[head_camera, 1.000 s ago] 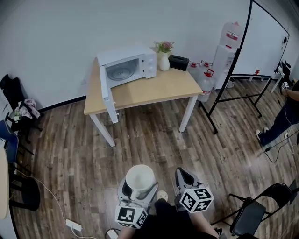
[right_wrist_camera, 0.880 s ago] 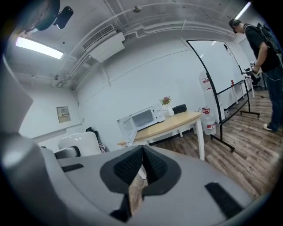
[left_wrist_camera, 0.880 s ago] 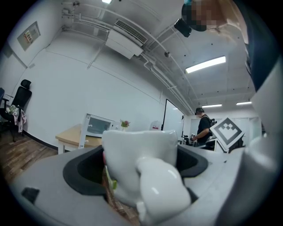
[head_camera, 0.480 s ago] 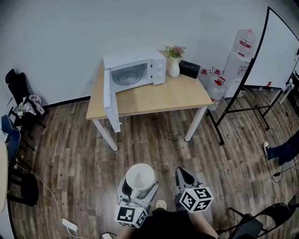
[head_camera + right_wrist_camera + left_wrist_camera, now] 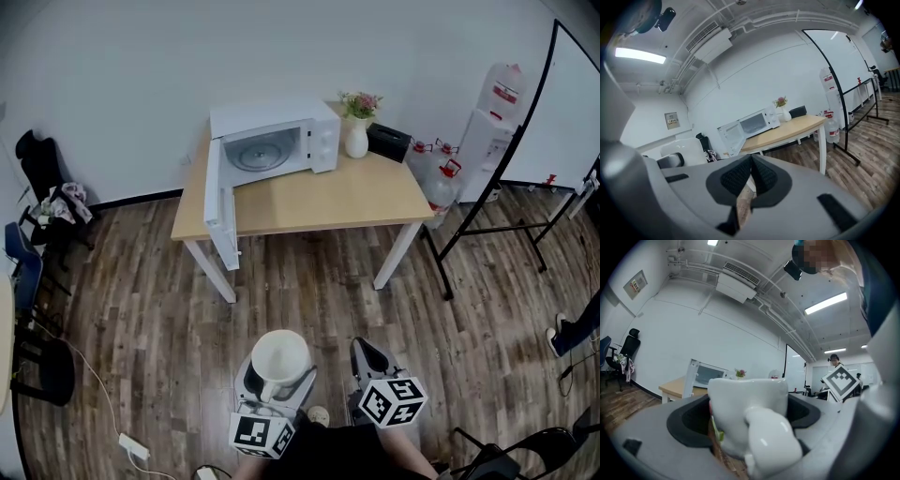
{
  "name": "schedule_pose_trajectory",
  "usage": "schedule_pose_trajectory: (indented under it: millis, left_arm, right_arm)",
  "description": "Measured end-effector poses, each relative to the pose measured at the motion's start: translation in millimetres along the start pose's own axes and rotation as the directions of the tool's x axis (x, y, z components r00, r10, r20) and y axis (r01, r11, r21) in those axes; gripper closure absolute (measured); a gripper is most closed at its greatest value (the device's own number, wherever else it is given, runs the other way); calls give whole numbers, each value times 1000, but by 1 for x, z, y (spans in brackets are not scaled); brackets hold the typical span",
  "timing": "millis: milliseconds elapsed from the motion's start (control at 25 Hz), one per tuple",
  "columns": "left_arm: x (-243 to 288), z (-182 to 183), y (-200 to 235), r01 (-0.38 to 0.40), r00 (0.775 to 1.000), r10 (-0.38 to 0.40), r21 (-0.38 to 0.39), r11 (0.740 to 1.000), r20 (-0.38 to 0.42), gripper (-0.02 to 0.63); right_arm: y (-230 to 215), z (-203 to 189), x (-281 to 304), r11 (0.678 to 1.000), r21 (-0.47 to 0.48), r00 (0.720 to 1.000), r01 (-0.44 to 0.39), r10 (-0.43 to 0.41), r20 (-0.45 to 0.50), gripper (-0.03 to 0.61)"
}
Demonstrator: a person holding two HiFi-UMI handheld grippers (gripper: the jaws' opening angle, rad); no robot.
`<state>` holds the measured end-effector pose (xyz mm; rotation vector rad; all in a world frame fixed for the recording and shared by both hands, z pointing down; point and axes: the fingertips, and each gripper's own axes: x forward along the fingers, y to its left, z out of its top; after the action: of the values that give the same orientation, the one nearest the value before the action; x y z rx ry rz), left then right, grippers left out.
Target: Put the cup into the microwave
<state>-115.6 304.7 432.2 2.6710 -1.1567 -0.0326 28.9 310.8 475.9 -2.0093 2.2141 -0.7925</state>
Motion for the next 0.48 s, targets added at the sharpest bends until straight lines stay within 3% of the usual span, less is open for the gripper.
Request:
schedule_pose_trajectory:
  millis: [480]
  left_arm:
    - [14,-2,2,6,1000,-6,1,1000,-30,155]
  right_arm:
    - [-5,-3,9,999,37,1000,3,-2,-18,586]
